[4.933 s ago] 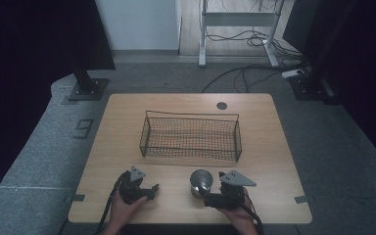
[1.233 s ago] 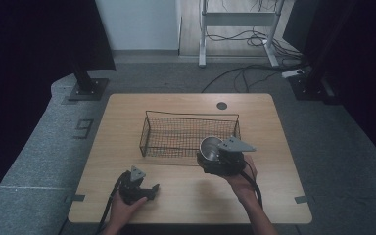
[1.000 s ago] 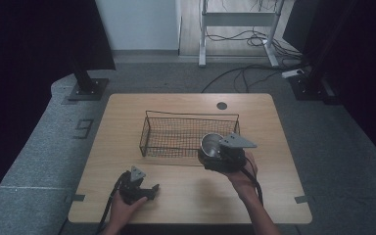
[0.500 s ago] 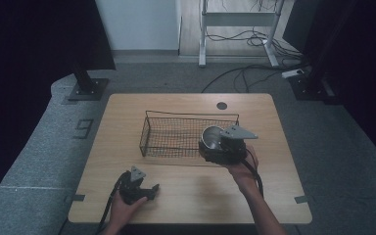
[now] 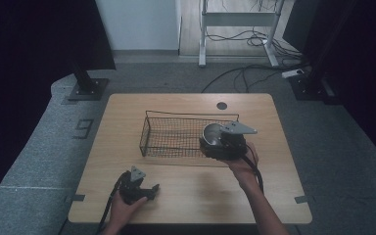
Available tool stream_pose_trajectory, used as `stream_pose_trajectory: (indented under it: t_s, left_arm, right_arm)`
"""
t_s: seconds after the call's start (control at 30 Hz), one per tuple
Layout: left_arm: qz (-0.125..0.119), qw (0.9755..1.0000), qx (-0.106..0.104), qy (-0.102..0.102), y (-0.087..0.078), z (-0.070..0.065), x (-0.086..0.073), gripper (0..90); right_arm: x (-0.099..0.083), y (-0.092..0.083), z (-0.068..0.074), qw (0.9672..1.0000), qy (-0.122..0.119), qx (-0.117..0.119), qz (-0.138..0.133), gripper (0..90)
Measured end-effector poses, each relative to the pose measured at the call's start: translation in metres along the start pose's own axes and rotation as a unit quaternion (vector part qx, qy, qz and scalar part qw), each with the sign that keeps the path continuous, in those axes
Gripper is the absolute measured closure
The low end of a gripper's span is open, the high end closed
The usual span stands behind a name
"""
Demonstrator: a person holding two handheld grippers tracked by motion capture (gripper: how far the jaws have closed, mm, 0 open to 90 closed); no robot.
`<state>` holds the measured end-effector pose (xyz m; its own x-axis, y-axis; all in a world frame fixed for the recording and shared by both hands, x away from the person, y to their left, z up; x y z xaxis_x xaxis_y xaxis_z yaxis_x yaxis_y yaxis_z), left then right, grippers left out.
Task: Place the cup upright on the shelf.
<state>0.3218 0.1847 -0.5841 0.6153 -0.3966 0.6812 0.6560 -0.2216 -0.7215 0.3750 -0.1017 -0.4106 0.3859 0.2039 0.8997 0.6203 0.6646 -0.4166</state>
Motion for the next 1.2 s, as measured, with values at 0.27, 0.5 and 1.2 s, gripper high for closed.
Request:
stream_pose_trajectory:
  t_s: [0.27, 0.5, 1.2]
  left_arm:
    - [0.0, 1.0, 0.0, 0.001, 0.0, 0.0, 0.0, 10.6]
    - [0.0, 1.0, 0.0, 0.001, 0.0, 0.0, 0.0, 10.6]
    - [0.001, 1.0, -0.001, 0.001, 0.0, 0.0, 0.0, 10.6]
  right_arm:
    - [0.004, 0.007, -0.002, 1.0, -0.007, 0.004, 0.001, 18.2]
    - [0.007, 0.014, -0.006, 0.9998, -0.013, -0.004, 0.011, 18.2]
    - [0.012, 0.037, -0.024, 0.9992, -0.015, -0.023, 0.029, 18.2]
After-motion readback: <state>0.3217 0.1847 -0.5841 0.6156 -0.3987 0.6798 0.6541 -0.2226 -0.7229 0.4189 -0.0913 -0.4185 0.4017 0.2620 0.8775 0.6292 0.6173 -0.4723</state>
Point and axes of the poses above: each handheld gripper's, and its own axes: y roughly forward along the jaws, x roughly out of its top, z roughly to its left, the point moved 5 cm from there along y, roughly forward along the jaws, and after that the axes turned 10 degrees about x, right-handed, at the moved point
